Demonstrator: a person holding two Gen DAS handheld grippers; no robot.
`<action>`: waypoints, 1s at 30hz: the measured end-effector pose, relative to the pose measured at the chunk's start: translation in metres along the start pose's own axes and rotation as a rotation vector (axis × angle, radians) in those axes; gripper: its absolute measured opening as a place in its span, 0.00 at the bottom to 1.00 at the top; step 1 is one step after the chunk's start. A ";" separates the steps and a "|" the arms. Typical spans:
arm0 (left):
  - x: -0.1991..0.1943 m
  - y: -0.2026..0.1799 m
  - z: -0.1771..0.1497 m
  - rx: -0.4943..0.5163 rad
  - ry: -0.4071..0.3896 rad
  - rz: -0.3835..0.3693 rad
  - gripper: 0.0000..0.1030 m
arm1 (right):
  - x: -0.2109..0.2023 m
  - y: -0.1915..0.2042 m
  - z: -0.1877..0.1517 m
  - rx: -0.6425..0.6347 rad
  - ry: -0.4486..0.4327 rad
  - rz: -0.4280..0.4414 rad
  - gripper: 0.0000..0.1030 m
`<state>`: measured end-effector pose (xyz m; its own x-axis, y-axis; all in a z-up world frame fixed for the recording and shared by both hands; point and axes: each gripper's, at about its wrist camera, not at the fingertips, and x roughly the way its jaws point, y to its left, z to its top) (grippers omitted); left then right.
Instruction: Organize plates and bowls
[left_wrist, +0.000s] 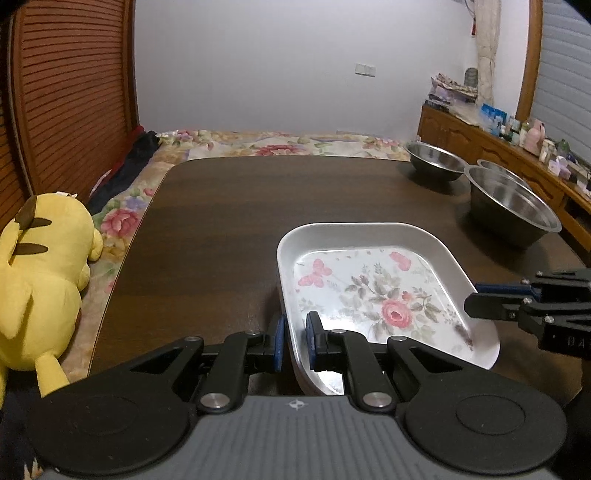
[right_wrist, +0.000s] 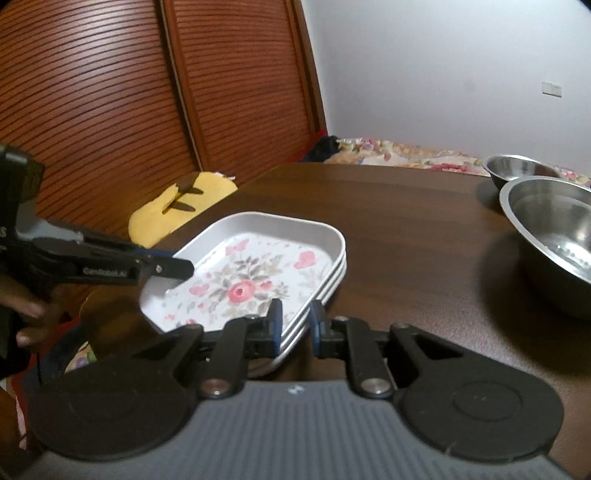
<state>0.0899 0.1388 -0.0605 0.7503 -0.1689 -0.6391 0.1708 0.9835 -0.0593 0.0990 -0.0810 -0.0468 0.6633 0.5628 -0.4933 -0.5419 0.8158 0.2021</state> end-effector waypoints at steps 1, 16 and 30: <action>0.001 0.000 0.000 -0.004 -0.002 0.000 0.14 | 0.000 -0.001 -0.001 0.003 -0.009 0.001 0.17; -0.004 0.005 0.009 -0.035 -0.036 0.013 0.19 | -0.004 -0.003 -0.008 0.029 -0.048 0.008 0.19; -0.002 -0.040 0.039 0.016 -0.124 -0.063 0.68 | -0.040 -0.028 0.006 0.051 -0.151 -0.045 0.19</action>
<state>0.1070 0.0975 -0.0269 0.8108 -0.2375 -0.5350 0.2290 0.9698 -0.0835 0.0909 -0.1260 -0.0271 0.7587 0.5358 -0.3705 -0.4853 0.8443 0.2272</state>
